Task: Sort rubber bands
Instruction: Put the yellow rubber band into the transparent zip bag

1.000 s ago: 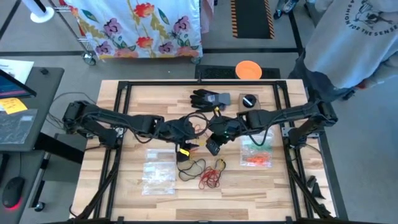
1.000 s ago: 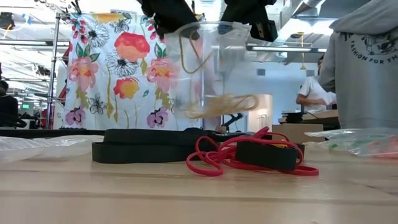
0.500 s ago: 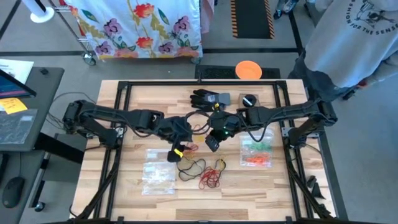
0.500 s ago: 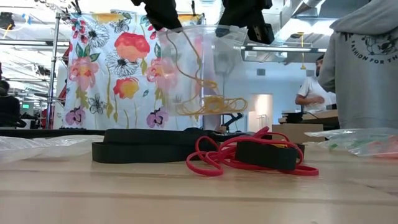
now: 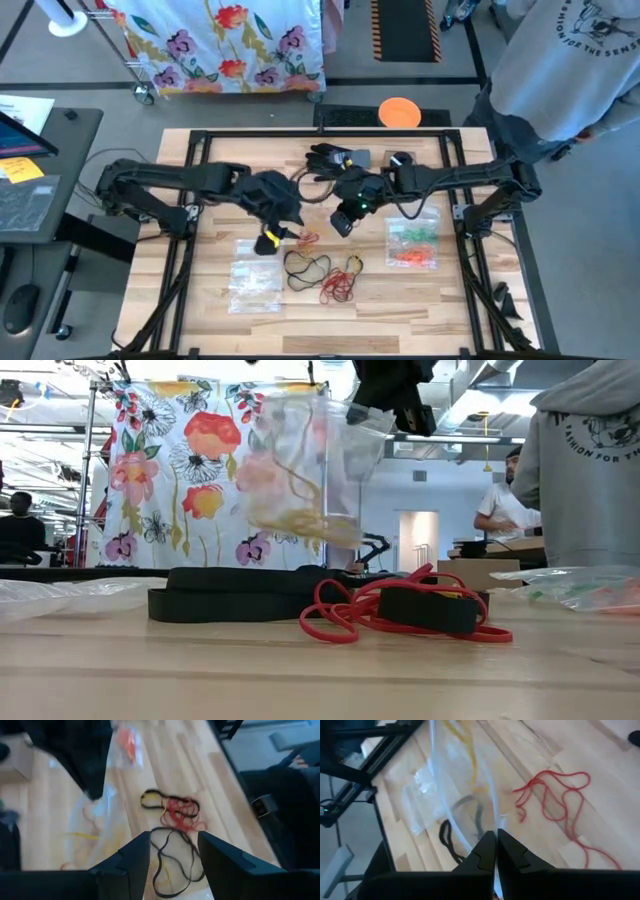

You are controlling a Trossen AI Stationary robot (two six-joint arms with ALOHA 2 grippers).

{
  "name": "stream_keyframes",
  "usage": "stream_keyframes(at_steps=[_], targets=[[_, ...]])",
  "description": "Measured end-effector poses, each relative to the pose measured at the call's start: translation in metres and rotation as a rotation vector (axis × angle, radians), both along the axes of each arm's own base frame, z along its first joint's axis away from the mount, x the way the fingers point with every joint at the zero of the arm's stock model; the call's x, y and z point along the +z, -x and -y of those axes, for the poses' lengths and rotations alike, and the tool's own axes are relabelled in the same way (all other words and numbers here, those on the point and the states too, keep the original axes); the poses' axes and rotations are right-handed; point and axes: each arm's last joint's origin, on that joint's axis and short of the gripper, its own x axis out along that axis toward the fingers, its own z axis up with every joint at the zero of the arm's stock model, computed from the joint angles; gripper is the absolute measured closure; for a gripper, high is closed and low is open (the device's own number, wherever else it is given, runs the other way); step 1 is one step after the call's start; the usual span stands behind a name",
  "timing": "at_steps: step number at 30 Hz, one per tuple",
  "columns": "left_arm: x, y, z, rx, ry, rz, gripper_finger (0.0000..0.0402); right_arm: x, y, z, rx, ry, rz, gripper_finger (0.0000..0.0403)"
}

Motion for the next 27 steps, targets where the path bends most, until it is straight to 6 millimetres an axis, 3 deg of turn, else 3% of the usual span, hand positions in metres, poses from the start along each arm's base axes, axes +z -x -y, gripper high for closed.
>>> stream_keyframes(at_steps=[5,11,15,19,21,24,27], targets=[[0.031,0.027,-0.001,-0.004,0.010,0.097,0.0238,-0.002,0.002,-0.001,-0.005,0.022,-0.032,0.0394],[0.035,0.059,-0.006,0.063,0.011,0.088,0.0238,0.001,0.004,-0.006,0.036,0.025,-0.017,0.0394],[0.013,0.070,-0.004,0.099,0.053,0.072,0.0238,0.016,0.013,-0.003,0.004,0.073,0.032,0.0394],[-0.030,0.070,0.002,0.126,0.107,0.059,0.0238,0.026,0.035,0.004,-0.108,0.194,-0.024,0.0394],[-0.047,0.066,0.007,0.112,0.141,0.102,0.0238,0.025,0.047,0.008,-0.203,0.229,-0.085,0.0394],[-0.067,0.060,0.016,0.047,0.162,0.195,0.0238,0.014,0.047,0.005,-0.097,0.081,-0.122,0.0394],[-0.086,0.053,0.026,-0.008,0.173,0.301,0.0238,0.009,0.047,-0.001,-0.118,0.133,-0.135,0.0394]])
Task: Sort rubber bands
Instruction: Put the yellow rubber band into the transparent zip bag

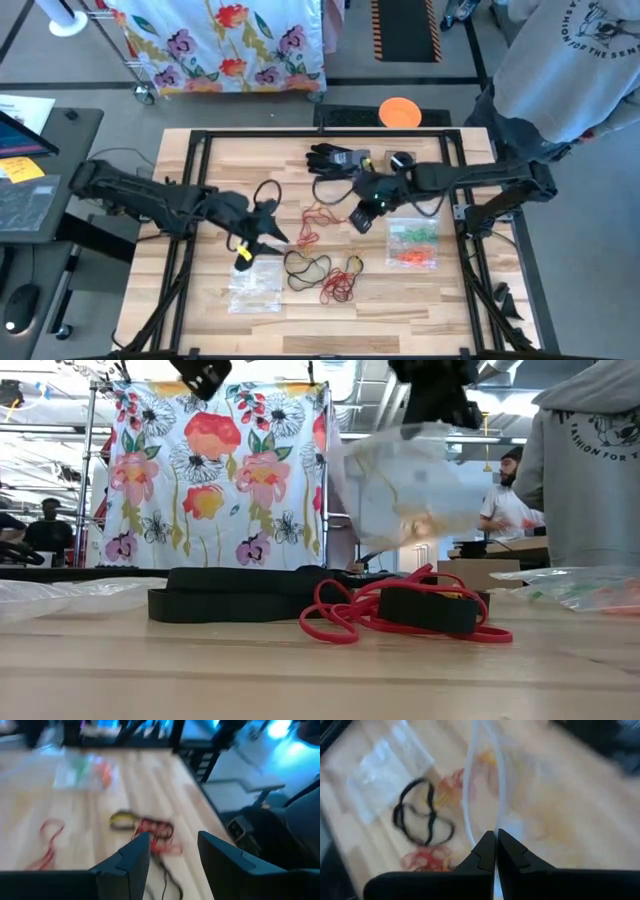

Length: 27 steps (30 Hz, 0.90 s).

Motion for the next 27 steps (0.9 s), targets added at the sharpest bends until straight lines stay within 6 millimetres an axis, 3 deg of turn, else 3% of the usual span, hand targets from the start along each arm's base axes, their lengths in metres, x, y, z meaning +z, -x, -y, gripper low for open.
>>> stream_keyframes(at_steps=[3,8,11,15,18,22,27], targets=[[-0.017,-0.003,0.010,-0.043,0.014,0.102,0.0238,0.007,0.004,-0.004,-0.021,0.060,0.031,0.0394],[-0.043,-0.002,0.024,-0.066,0.040,0.215,0.0238,0.004,0.005,-0.024,0.066,0.013,0.003,0.0394],[-0.051,-0.003,0.025,-0.049,0.029,0.209,0.0238,0.004,0.006,-0.037,0.032,-0.057,0.019,0.0394],[-0.056,-0.007,0.021,0.105,0.021,0.180,0.0238,0.000,0.000,-0.050,0.035,-0.039,0.044,0.0394],[-0.063,-0.011,0.018,0.252,0.089,0.127,0.0238,-0.002,-0.005,-0.058,0.075,-0.034,0.071,0.0394],[-0.077,-0.019,0.018,0.356,0.052,0.104,0.0238,-0.002,-0.011,-0.065,0.162,-0.091,0.104,0.0394],[-0.103,-0.035,0.018,0.316,-0.072,0.075,0.0238,0.012,-0.021,-0.062,0.293,-0.008,0.265,0.0394]])
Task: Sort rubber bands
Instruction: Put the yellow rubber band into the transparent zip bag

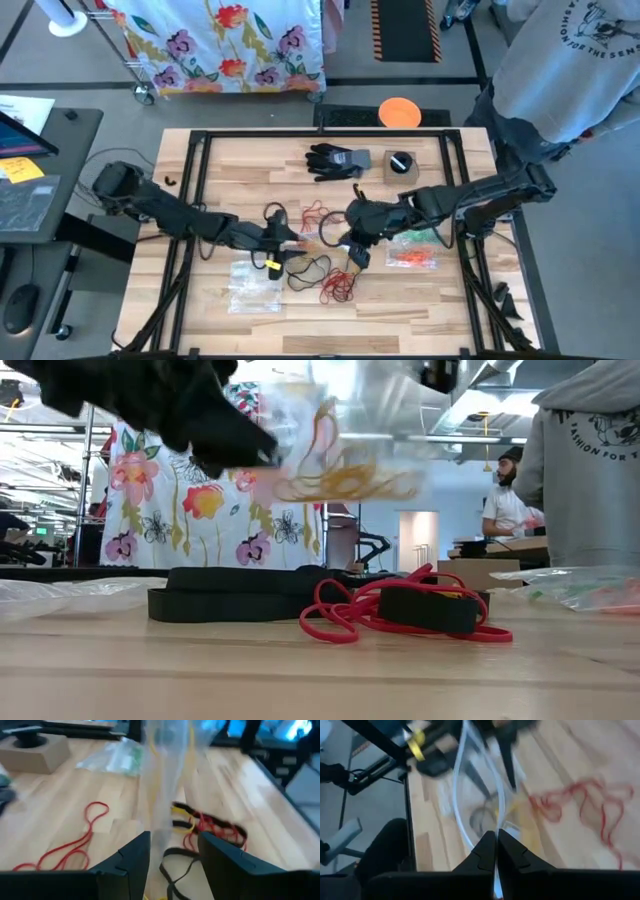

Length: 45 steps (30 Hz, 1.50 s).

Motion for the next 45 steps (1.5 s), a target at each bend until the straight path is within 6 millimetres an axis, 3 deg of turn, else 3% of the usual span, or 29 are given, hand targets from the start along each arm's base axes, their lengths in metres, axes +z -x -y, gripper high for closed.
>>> stream_keyframes(at_steps=[4,8,17,26,35,45], targets=[[-0.020,-0.013,-0.006,-0.006,-0.023,-0.011,0.0238,0.026,-0.006,0.009,0.064,0.015,0.107,0.0394],[-0.032,-0.031,-0.015,0.053,-0.006,-0.018,0.0238,0.039,0.000,0.015,0.182,0.050,0.056,0.0394],[-0.051,-0.091,-0.008,-0.058,0.047,-0.068,0.0238,0.030,0.010,0.026,0.025,0.008,-0.128,0.0394],[-0.074,-0.137,0.003,0.007,-0.044,-0.265,0.0238,0.017,0.029,0.032,-0.210,0.089,-0.339,0.0394],[-0.075,-0.145,-0.003,0.063,-0.103,-0.292,0.0238,0.016,0.033,0.033,-0.235,0.115,-0.371,0.0394],[-0.075,-0.147,-0.016,-0.011,-0.058,-0.309,0.0244,0.016,0.035,0.016,-0.200,0.112,-0.365,0.0394]])
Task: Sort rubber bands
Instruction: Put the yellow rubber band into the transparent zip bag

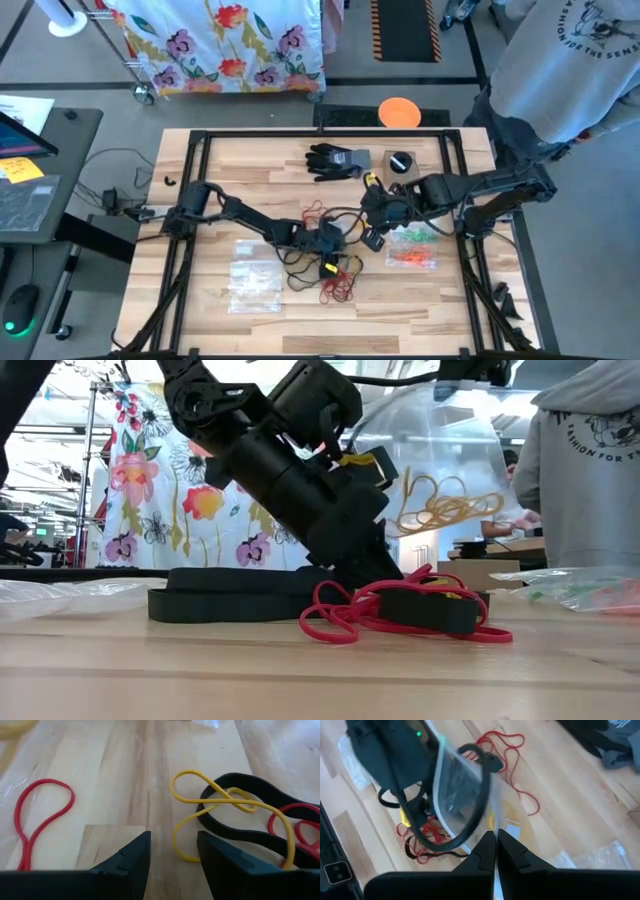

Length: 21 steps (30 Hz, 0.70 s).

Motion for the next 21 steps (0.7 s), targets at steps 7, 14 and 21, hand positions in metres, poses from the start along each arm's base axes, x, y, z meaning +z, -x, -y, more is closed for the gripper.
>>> stream_keyframes(at_steps=[7,14,21], targets=[[0.001,0.000,0.003,-0.050,-0.031,0.008,0.0370,0.000,0.000,-0.003,0.018,0.003,0.002,0.0394],[0.023,0.008,0.017,-0.109,-0.068,0.012,0.0399,0.000,0.000,-0.002,0.069,0.029,-0.005,0.0394],[0.085,0.039,0.049,-0.164,-0.162,0.035,0.0400,0.000,-0.001,0.001,0.074,0.035,-0.003,0.0394]])
